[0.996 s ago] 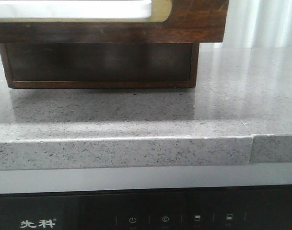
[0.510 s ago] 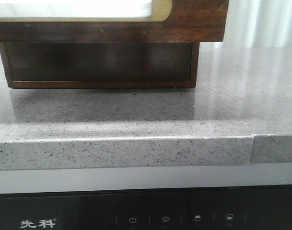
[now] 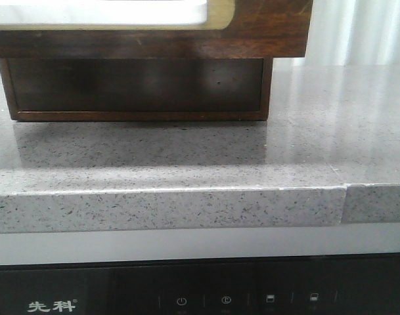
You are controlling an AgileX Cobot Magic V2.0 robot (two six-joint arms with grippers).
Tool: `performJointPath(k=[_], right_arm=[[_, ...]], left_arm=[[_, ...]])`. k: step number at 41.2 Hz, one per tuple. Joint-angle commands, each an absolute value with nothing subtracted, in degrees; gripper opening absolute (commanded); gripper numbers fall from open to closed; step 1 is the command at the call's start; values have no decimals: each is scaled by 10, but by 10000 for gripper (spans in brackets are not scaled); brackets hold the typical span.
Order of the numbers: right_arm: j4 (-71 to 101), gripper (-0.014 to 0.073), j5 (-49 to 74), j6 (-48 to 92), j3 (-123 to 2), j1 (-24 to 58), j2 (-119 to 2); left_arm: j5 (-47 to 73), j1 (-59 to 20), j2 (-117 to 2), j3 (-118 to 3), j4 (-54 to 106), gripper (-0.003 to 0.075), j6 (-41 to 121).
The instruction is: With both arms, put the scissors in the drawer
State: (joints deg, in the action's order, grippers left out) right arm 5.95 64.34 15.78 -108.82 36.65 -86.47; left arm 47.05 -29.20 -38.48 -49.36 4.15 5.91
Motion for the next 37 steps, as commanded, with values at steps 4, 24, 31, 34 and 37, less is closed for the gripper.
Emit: performJointPath(k=[4, 24, 31, 34, 37], right_arm=[[57, 332, 600, 97, -1047, 366, -765], [40, 332, 522, 83, -741, 366, -490], [35, 332, 527, 83, -675, 366, -409], [35, 332, 530, 83, -655, 366, -382], [35, 332, 531, 83, -636, 366, -357]], left_arm=[[429, -296, -384, -513, 45, 491, 53], [429, -296, -384, -513, 45, 491, 53], [429, -296, -384, -513, 45, 491, 53], [429, -296, -384, -513, 45, 491, 53], [429, -296, -384, -513, 45, 491, 53]])
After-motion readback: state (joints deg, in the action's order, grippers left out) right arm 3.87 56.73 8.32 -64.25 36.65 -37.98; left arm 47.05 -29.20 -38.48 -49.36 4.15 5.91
